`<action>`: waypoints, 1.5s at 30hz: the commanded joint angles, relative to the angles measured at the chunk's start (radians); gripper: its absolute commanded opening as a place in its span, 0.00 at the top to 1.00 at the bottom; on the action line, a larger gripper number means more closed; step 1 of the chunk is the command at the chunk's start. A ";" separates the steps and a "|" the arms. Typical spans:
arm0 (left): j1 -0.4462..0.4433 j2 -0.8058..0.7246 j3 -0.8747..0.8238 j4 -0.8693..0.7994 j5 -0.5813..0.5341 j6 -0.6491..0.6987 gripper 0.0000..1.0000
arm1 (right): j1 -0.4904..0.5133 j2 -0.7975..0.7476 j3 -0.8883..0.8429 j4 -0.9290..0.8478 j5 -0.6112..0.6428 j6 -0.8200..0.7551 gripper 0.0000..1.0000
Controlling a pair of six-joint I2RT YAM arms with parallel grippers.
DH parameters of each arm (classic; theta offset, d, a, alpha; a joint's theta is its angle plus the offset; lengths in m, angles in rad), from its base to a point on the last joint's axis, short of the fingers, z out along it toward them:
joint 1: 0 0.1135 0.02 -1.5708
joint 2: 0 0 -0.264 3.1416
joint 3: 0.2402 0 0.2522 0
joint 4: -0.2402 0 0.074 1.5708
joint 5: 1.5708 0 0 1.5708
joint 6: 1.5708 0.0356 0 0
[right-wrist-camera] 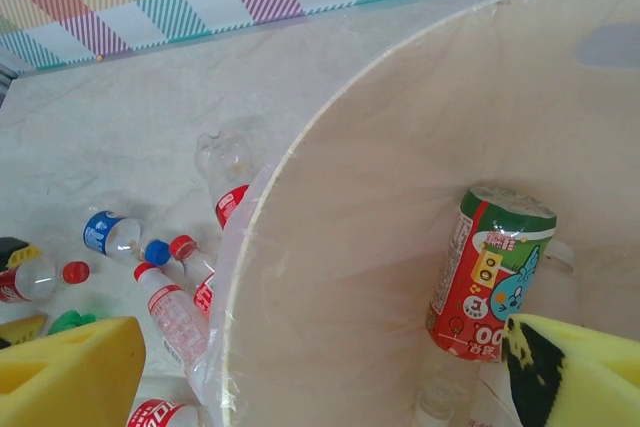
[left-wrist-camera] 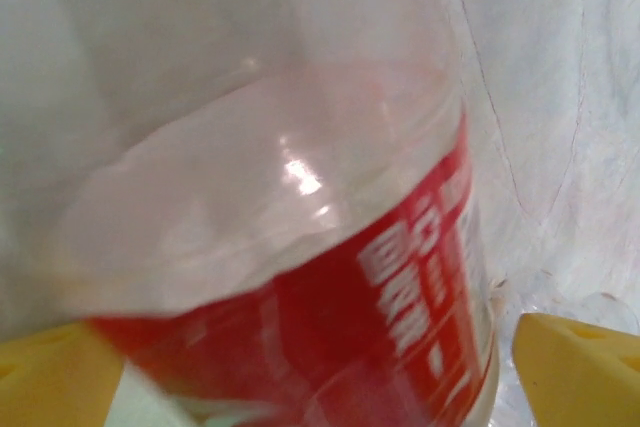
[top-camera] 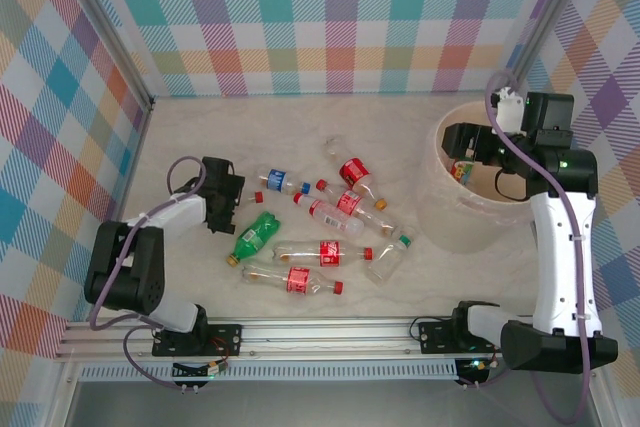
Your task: Put the plastic bottles in the bin
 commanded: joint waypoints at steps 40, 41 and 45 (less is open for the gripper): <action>-0.162 -0.098 0.478 -0.108 0.174 0.781 0.72 | 0.111 0.051 0.076 0.236 -0.023 0.233 0.14; -0.183 -0.086 0.500 -0.095 0.214 0.795 0.75 | 0.143 0.069 0.087 0.239 -0.019 0.235 0.14; -0.287 -0.027 0.627 -0.106 0.284 0.867 0.85 | 0.276 0.161 0.158 0.238 -0.020 0.231 0.14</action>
